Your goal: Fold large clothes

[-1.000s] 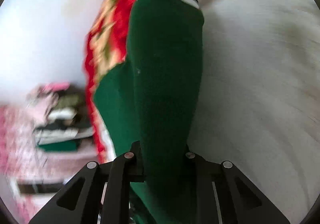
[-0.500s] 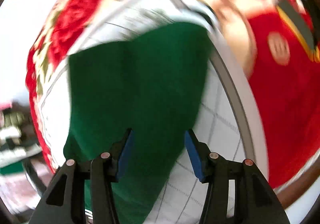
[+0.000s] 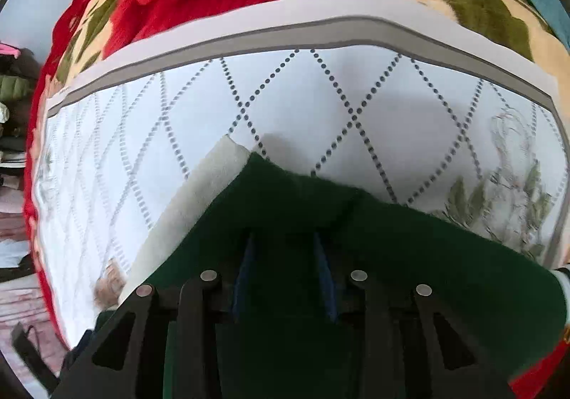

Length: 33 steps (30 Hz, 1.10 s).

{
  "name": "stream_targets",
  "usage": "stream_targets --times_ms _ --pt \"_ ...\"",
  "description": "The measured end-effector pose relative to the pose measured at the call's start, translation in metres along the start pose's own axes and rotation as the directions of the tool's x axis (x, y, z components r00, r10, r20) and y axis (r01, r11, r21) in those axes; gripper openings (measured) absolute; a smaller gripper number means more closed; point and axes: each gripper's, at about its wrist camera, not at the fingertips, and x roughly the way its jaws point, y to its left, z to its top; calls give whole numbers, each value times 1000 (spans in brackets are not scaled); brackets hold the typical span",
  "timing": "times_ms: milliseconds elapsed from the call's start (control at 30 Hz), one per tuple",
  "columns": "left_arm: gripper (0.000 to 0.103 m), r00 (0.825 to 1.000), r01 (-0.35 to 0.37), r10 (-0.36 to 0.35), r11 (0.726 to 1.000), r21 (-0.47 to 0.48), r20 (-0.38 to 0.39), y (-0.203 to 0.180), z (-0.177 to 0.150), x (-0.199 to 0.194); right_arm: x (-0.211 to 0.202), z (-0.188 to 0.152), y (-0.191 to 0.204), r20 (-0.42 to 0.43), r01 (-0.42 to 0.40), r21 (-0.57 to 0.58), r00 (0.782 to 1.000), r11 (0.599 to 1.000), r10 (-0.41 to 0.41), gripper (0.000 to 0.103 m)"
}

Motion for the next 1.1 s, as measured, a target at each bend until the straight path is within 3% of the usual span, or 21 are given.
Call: stream_targets --times_ms 67,133,167,233,267,333,367,400,467,600,700,767,867,933,1000,1100 --pt "103 999 -1 2 1000 -11 34 6 -8 -24 -50 -21 -23 104 12 45 994 999 -16 36" --pt "103 999 2 -1 1000 -27 49 8 -15 -39 -86 -44 -52 182 78 94 979 993 -94 36" --pt "103 999 3 -1 999 -40 53 10 -20 -46 -103 -62 -82 204 119 172 967 978 -153 36" --pt "103 999 3 0 998 -56 39 10 -28 -47 -96 -81 -136 140 122 337 974 934 -178 35" --pt "103 1000 -11 13 998 -64 29 8 -36 -46 -78 -87 -162 71 103 393 987 914 -142 32" --pt "103 1000 -28 29 996 -89 7 5 -46 -40 -41 -98 -190 -72 95 452 995 887 -70 0" --pt "103 999 -40 38 994 -98 -17 3 -53 -38 -31 -103 -197 -105 72 502 994 862 -21 0" --pt "103 999 -47 44 993 -109 -30 2 -57 -38 -35 -104 -194 -101 84 498 994 863 -39 0" --pt "103 997 -71 68 988 -138 -27 10 -67 -48 -59 -98 -162 -73 148 368 989 918 -130 4" --pt "103 990 -141 139 968 -207 -25 52 -91 -72 -107 -112 -108 39 141 269 987 953 -157 10" --pt "103 967 -255 248 935 -249 -59 100 -100 -76 -113 -128 -55 44 95 162 994 982 -104 23" --pt "103 943 -332 308 902 -277 -125 136 -108 -66 -99 -146 -18 7 45 67 999 997 -46 23" --pt "103 924 -381 339 859 -343 -178 182 -114 -50 -55 -170 40 -124 -65 -34 990 997 61 23" --pt "103 926 -375 328 847 -376 -187 202 -113 -38 -25 -176 74 -187 -129 -75 976 989 113 23" --pt "103 938 -338 267 848 -408 -223 216 -110 -15 5 -183 111 -219 -166 -129 966 978 135 23" --pt "103 956 -265 169 847 -461 -238 232 -106 15 29 -177 158 -164 -140 -220 981 965 104 23"
